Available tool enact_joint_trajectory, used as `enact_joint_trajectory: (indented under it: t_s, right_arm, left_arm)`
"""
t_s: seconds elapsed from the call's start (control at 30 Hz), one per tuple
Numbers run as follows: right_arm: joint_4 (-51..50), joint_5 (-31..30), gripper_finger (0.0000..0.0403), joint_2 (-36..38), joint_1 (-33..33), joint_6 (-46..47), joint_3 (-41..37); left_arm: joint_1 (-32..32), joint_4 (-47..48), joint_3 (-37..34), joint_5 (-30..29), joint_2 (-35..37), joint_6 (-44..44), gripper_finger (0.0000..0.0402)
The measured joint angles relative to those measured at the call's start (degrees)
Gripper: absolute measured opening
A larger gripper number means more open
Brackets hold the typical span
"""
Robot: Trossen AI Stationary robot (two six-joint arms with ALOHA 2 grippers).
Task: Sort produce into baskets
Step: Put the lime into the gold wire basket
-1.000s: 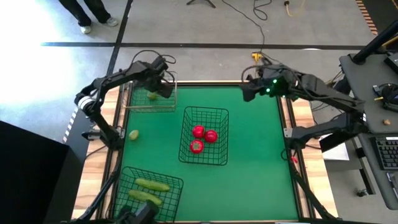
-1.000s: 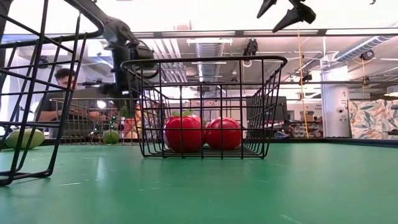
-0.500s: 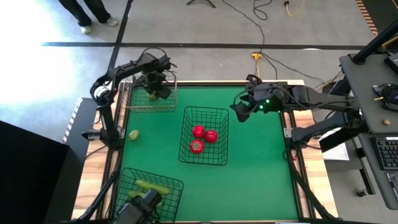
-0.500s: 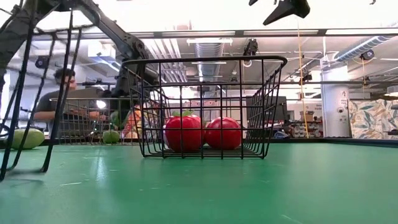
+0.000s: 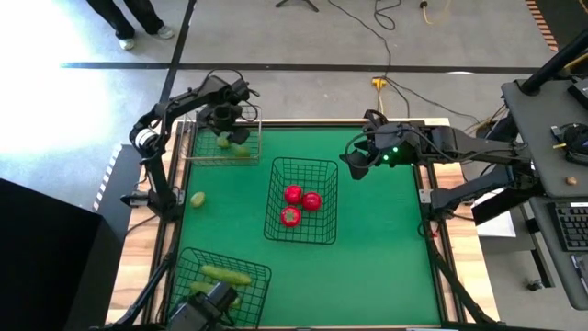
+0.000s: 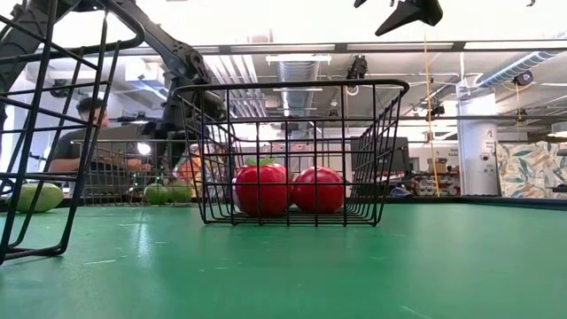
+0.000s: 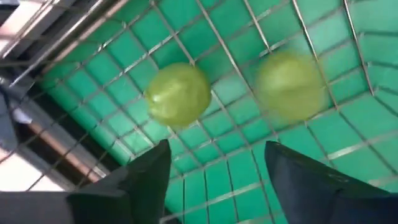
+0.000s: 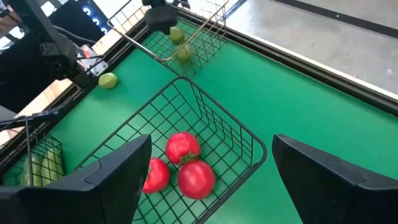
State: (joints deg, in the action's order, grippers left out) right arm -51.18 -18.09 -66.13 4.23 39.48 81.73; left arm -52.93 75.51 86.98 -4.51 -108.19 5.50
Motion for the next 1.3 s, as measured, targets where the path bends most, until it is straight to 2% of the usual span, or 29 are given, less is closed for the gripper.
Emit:
enact_joint_trajectory:
  t_s: [0.17,0.37,0.53,0.73,0.9,1.07,1.2,1.3]
  right_arm:
    - [0.0,0.0,0.0324,0.0,0.0,-0.5,0.0]
    - [0.0,0.0,0.0325,0.0,0.0,-1.9,0.0]
    - [0.1,-1.9,0.0325,-0.1,0.0,-2.9,0.0]
    - [0.9,-2.1,0.0325,-0.1,0.1,-3.6,0.0]
    - [1.0,-2.1,0.0325,-0.1,0.4,-3.7,0.0]
    - [1.4,-2.1,0.0325,-0.1,0.9,-3.7,0.0]
    - [1.3,-1.9,0.0325,-0.1,0.8,-3.4,0.0]
    - [0.8,-1.4,0.0325,-0.1,0.8,-2.9,0.0]
  left_arm:
    - [0.5,6.0,-0.2,0.0,4.2,0.1,0.0286]
    - [5.6,7.8,-3.7,0.0,16.1,1.7,0.0303]
    - [14.7,8.2,-10.2,1.0,27.6,8.1,0.0304]
    - [26.4,9.7,-24.0,1.3,37.2,15.6,0.0303]
    - [32.1,6.3,-34.6,5.1,39.1,20.8,0.0295]
    - [33.9,-1.7,-42.8,4.9,37.3,23.2,0.0288]
    - [34.0,-3.4,-42.3,-2.9,33.6,23.1,0.0284]
    - [34.0,-2.6,-42.1,-3.7,31.1,23.0,0.0283]
